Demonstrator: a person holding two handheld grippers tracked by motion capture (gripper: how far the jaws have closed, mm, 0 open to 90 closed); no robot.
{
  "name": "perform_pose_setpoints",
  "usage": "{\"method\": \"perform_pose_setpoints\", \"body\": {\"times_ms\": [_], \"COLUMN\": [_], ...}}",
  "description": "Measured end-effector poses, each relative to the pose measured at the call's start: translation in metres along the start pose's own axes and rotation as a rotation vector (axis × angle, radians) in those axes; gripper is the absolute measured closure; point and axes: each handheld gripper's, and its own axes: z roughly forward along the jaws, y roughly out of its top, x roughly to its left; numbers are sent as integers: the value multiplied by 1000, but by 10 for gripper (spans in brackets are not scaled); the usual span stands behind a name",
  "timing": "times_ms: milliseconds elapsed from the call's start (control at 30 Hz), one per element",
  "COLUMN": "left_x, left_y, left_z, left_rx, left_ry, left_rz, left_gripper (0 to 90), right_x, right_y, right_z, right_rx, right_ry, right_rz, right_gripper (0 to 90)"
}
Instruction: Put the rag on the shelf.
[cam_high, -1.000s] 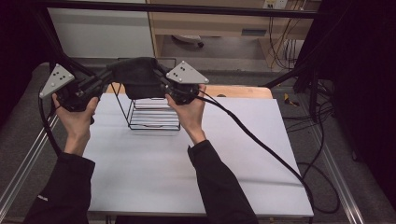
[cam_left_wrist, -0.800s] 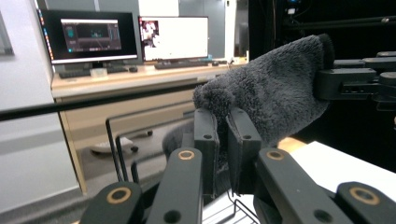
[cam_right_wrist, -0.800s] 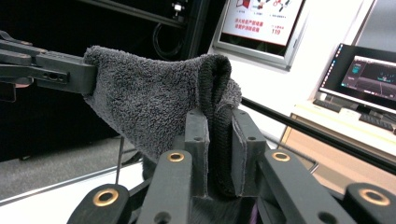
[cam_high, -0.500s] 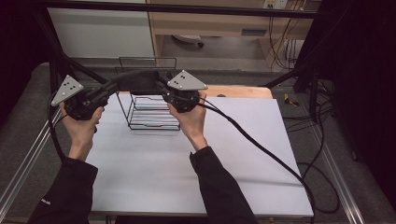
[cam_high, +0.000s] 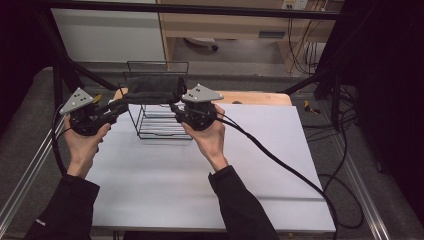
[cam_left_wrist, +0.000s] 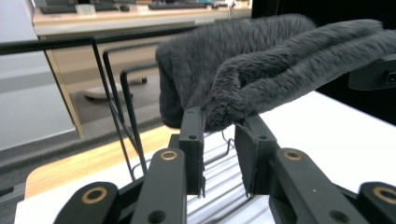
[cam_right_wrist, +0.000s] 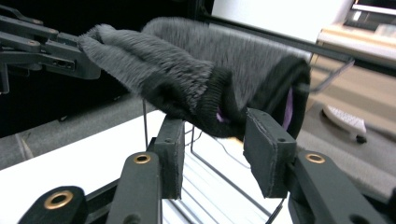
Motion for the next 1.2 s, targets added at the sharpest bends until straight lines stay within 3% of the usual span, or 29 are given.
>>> {"method": "perform_pose_setpoints", "body": {"times_ms": [433, 567, 633, 867, 1200], "left_x": [4, 4, 4, 1, -10], "left_y": [-32, -43, -49, -64, -67], "left_z": [27, 30, 31, 32, 23], "left_rx": [126, 162, 183, 257, 281], "left_ry": [12, 14, 7, 4, -35], "left_rz": [-43, -62, -71, -73, -51], "left_gripper": [605, 547, 514, 360, 146], "right_x": [-13, -18, -20, -27, -46], "right_y": [-44, -57, -62, -69, -74], "right_z": [22, 27, 25, 9, -39], "right_rx": [115, 132, 124, 157, 181], "right_ry": [46, 47, 46, 72, 62], "right_rz": [115, 130, 133, 118, 136], "right_gripper": [493, 414, 319, 133, 54]}}
